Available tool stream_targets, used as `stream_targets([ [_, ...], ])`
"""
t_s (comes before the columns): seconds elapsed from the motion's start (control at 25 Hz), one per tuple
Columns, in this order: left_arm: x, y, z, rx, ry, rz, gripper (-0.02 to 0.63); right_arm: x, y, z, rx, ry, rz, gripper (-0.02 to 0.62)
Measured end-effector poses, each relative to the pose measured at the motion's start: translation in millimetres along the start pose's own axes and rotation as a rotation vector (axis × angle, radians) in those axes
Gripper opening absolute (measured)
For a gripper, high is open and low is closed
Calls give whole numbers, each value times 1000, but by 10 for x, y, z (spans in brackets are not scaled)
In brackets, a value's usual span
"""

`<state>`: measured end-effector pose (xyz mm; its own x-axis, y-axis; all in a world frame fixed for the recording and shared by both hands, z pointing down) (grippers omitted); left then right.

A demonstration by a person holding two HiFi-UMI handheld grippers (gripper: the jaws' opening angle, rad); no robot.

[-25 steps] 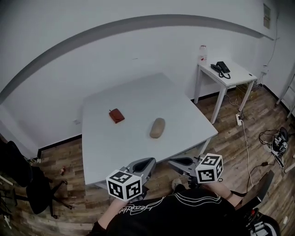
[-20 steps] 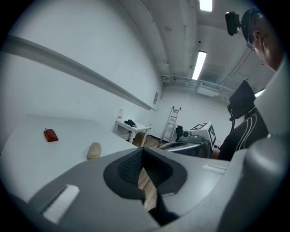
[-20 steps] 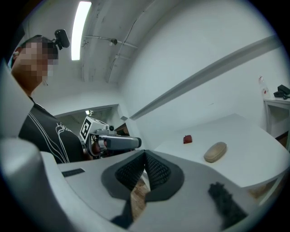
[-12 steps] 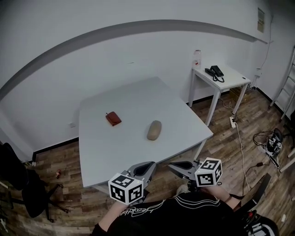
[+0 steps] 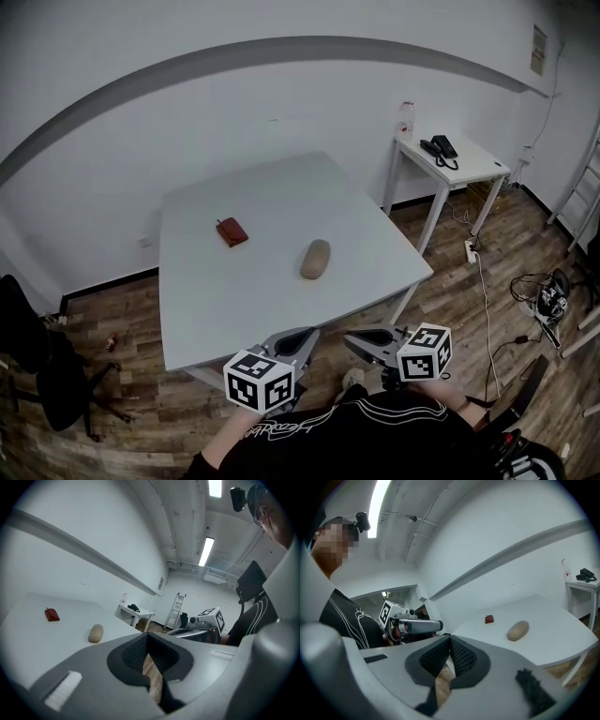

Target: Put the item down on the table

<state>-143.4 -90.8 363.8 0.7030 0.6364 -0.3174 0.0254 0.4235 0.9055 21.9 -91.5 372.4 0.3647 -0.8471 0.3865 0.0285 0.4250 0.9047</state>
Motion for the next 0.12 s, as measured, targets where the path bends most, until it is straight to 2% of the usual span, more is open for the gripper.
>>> stream_targets([
  [0.12, 37, 27, -18, -13, 0, 10, 3, -61, 28, -1, -18, -4, 0, 8],
])
Point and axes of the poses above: the fingertips, and each gripper's own axes: z forward along the fingers, x to its right, y out of its underside, the point moved 7 cm from there along -z, backward along the fingers, and after that the axes turned 5 degrees about -y, right-handed, at the moved point
